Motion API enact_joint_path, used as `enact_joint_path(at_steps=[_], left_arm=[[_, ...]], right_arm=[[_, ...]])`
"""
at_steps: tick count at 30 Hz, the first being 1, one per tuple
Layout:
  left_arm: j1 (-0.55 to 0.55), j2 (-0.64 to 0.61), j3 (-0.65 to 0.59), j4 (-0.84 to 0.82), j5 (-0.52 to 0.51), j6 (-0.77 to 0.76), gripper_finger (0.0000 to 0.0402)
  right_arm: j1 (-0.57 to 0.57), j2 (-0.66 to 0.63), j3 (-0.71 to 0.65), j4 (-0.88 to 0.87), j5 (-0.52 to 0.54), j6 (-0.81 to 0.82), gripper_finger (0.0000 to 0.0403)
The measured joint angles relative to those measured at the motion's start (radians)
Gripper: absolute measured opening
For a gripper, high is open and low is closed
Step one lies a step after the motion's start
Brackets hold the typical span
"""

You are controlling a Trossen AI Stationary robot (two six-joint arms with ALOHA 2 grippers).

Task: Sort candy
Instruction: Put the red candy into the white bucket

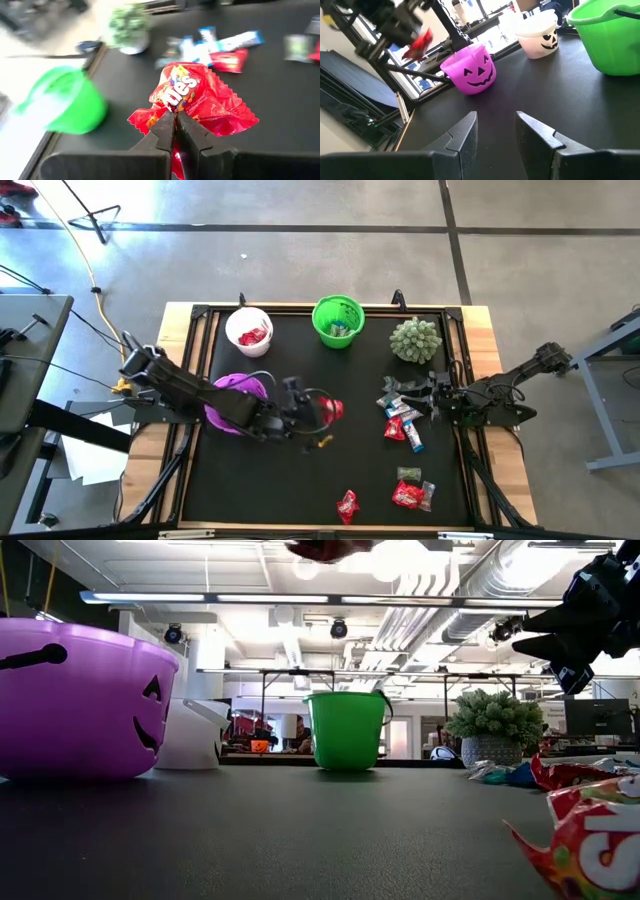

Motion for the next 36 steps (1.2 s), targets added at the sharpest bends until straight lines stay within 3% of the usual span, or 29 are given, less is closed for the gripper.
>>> enact_joint_path(at_steps=[7,14,20,24,36], left_arm=[[0.102,-0.074,0.0,-0.343,-0.045,-0.339,0.0003],[0.259,-0.105,0.0,-0.534,-0.06,-0.386,0.0003],[0.432,-0.126,0.0,-0.567,-0.054,-0.276,0.0003],[0.572,-0.16,-0.012,-0.557,0.014,-0.171,0.0003],[0.955,-0.396,-0.308,-0.27,0.368,0.135,0.0003]], right_arm=[[0.0,0.0,0.0,0.0,0.0,0.0,0.0126],[0.0,0.0,0.0,0.0,-0.001,0.0,0.0126],[0.0,0.0,0.0,0.0,-0.004,0.0,0.0126],[0.0,0.0,0.0,0.0,-0.004,0.0,0.0126],[0.0,0.0,0.0,0.0,-0.004,0.0,0.0126]])
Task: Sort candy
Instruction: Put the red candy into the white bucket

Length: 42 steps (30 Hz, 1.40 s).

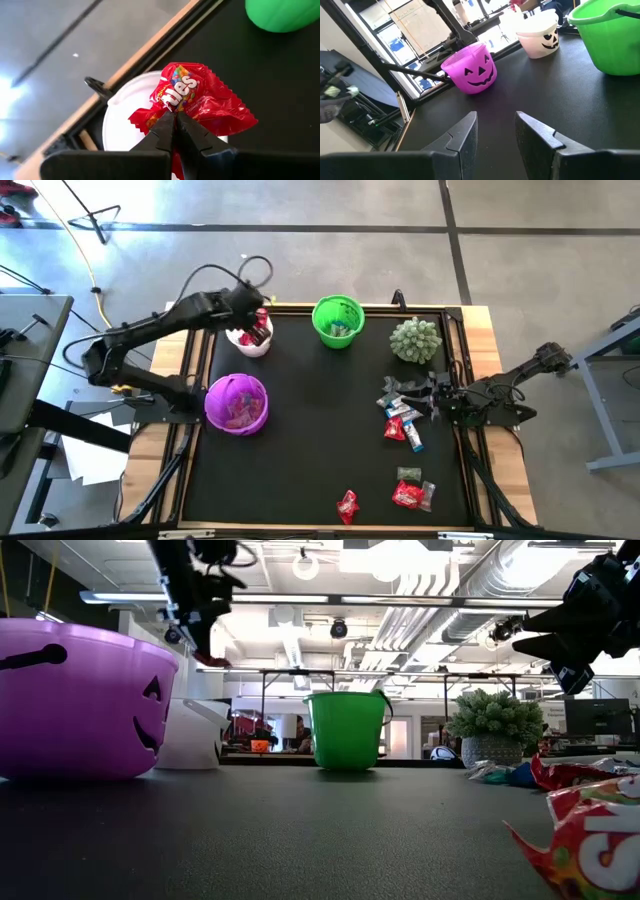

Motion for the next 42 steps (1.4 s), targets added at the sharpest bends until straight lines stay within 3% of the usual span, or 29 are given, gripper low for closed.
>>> enact_joint_path(at_steps=[6,18,29,32,36,42], left_arm=[[0.115,-0.059,-0.112,0.077,0.102,0.017,0.0003],[0.173,-0.059,-0.133,0.096,0.116,0.0,0.0006],[0.172,-0.059,-0.133,0.16,0.144,-0.07,0.0102],[0.166,-0.059,-0.133,0.16,0.208,-0.064,0.0105],[0.132,-0.059,-0.133,0.192,0.396,-0.097,0.01],[-0.024,-0.042,-0.133,0.278,0.517,-0.327,0.0095]], right_arm=[[0.0,0.0,0.0,0.0,0.0,0.0,0.0126],[0.0,0.0,0.0,0.0,0.001,0.0,0.0126],[0.0,0.0,0.0,0.0,0.001,0.0,0.0126],[0.0,0.0,0.0,0.0,0.001,0.0,0.0126],[0.0,0.0,0.0,0.0,0.001,0.0,0.0126],[0.0,0.0,0.0,0.0,0.001,0.0,0.0126]])
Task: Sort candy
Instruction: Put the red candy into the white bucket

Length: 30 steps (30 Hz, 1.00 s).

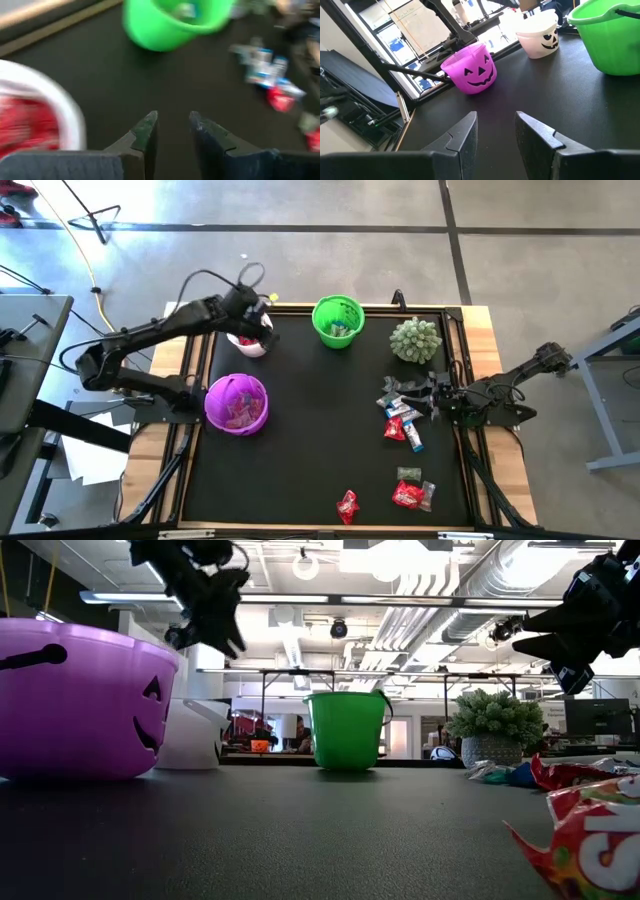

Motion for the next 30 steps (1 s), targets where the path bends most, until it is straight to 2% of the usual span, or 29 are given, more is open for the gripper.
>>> enact_joint_path(at_steps=[3,10,22,27,30], left_arm=[[-0.127,0.029,0.0,0.083,0.002,-0.082,0.0095],[-0.401,0.159,0.0,0.285,-0.064,-0.284,0.0095],[-0.713,0.444,0.002,0.631,-0.066,-0.666,0.0095],[-0.817,0.543,0.076,0.651,-0.073,-0.725,0.0095],[-0.863,0.581,0.141,0.593,-0.096,-0.724,0.0095]], right_arm=[[0.0,0.0,0.0,0.0,0.0,0.0,0.0126],[0.0,0.0,0.0,0.0,0.002,0.0,0.0126],[0.0,0.0,0.0,0.0,0.003,0.0,0.0126],[0.0,0.0,0.0,0.0,0.002,0.0,0.0126],[0.0,0.0,0.0,0.0,-0.002,0.0,0.0126]])
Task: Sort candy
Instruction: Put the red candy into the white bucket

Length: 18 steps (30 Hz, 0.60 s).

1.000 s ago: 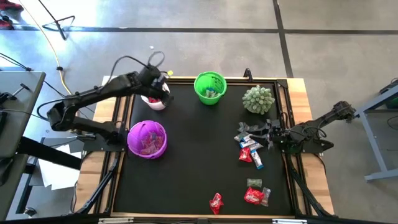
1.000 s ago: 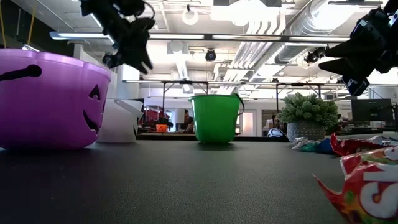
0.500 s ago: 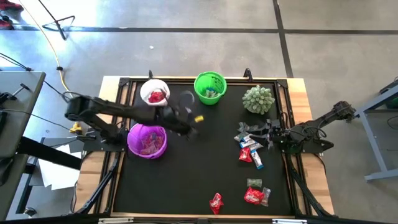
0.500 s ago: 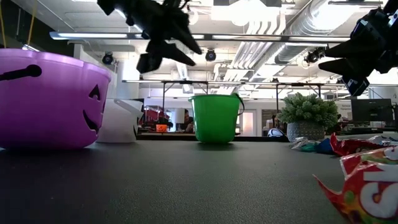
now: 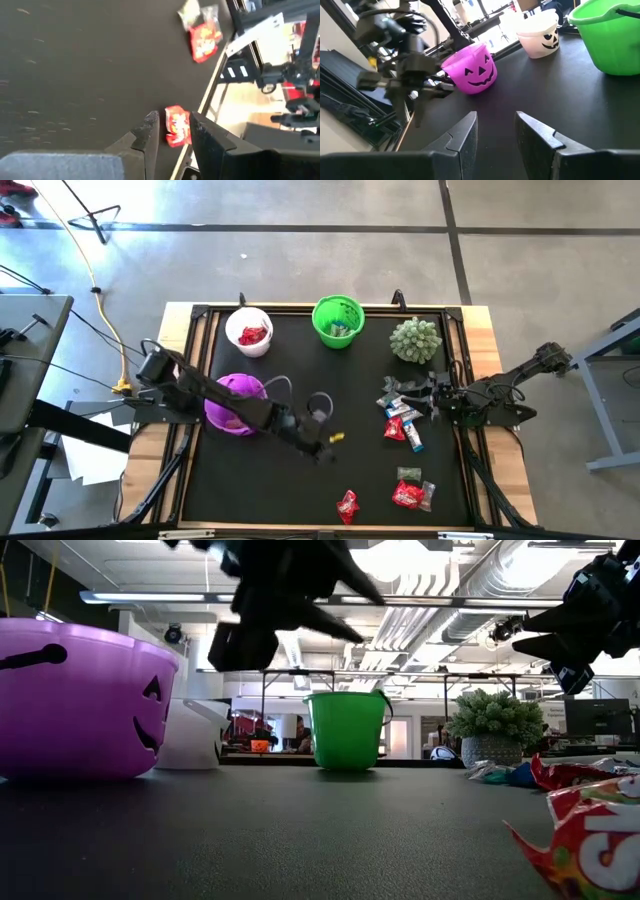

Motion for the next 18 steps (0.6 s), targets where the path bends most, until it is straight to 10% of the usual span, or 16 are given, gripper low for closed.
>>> enact_joint_path(at_steps=[18], left_arm=[[-0.135,0.133,0.318,-0.281,-0.01,0.273,0.0095]], right_arm=[[0.0,0.0,0.0,0.0,0.001,0.0,0.0126]])
